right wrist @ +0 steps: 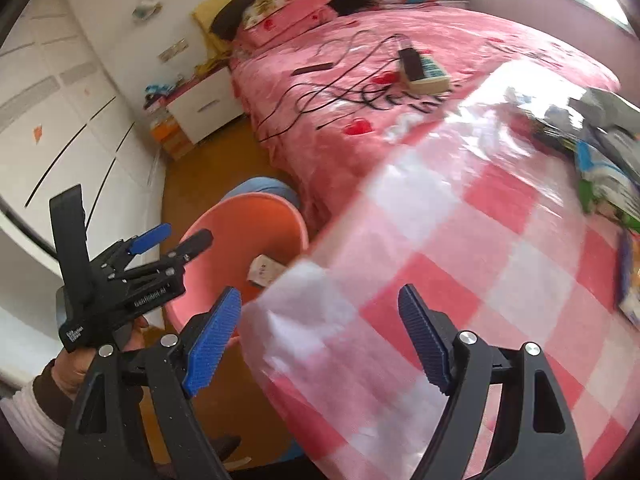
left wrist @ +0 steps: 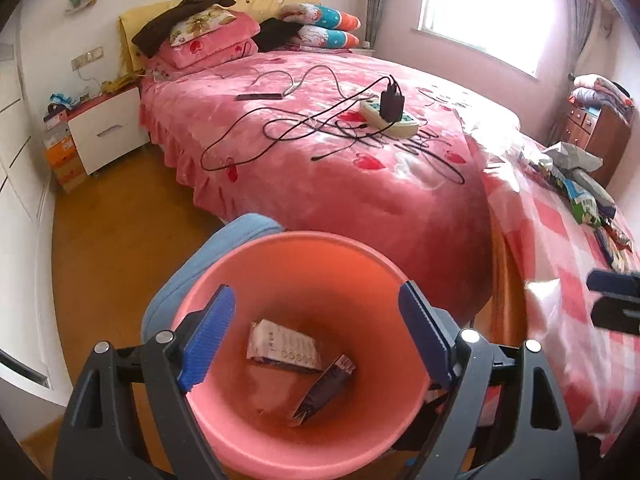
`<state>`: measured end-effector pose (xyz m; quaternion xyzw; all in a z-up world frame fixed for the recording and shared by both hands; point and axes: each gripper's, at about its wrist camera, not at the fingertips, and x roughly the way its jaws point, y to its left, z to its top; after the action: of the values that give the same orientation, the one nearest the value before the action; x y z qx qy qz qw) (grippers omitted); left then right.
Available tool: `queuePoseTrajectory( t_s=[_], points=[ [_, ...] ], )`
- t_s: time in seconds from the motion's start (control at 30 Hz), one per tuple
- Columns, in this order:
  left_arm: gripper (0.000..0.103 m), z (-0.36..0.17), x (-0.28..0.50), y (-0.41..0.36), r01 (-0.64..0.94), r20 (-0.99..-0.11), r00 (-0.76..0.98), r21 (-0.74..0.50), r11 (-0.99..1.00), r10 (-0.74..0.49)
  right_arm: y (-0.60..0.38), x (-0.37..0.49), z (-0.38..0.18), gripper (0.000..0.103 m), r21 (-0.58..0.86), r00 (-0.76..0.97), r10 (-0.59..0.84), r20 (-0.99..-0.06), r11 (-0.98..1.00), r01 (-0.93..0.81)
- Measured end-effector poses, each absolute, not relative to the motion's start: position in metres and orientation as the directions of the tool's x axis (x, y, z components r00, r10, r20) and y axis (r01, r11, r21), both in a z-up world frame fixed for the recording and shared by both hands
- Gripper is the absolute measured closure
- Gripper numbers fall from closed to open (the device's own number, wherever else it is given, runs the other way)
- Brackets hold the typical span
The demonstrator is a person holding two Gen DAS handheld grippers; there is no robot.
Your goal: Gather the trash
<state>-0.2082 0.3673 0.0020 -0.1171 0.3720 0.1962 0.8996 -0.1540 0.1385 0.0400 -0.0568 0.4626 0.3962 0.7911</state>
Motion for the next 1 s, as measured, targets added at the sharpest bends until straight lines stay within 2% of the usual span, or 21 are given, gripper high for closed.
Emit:
queuePoseTrajectory(
  t_s=[0.2, 0.33, 0.6, 1.0],
  points=[
    [0.019, 0.020, -0.184, 0.351, -0.384, -0.730, 0.645, -0.053, 0.922, 0.226, 0.094, -0.147, 0.047, 0.022, 0.269, 0.339, 0.554, -0.761, 0.744, -0.611],
    [0.019, 0.035, -0.170, 0.338, -0.351, -0.724, 0.659, -0.055, 0.935, 0.205, 0.061, -0.134, 0.049, 0.017, 0.301, 0.379, 0.538, -0.753, 0.794, -0.529],
    [0.019, 0.056, -0.144, 0.302, -0.273, -0.713, 0.691, -0.102, 0.956, 0.121, 0.007, -0.112, 0.066, 0.017, 0.225, 0.530, 0.405, -0.745, 0.901, -0.371],
    [0.019, 0.076, -0.116, 0.257, -0.204, -0.697, 0.708, -0.047, 0.978, 0.115, -0.047, -0.101, 0.082, 0.017, 0.118, 0.654, 0.264, -0.709, 0.959, -0.259]
  ],
)
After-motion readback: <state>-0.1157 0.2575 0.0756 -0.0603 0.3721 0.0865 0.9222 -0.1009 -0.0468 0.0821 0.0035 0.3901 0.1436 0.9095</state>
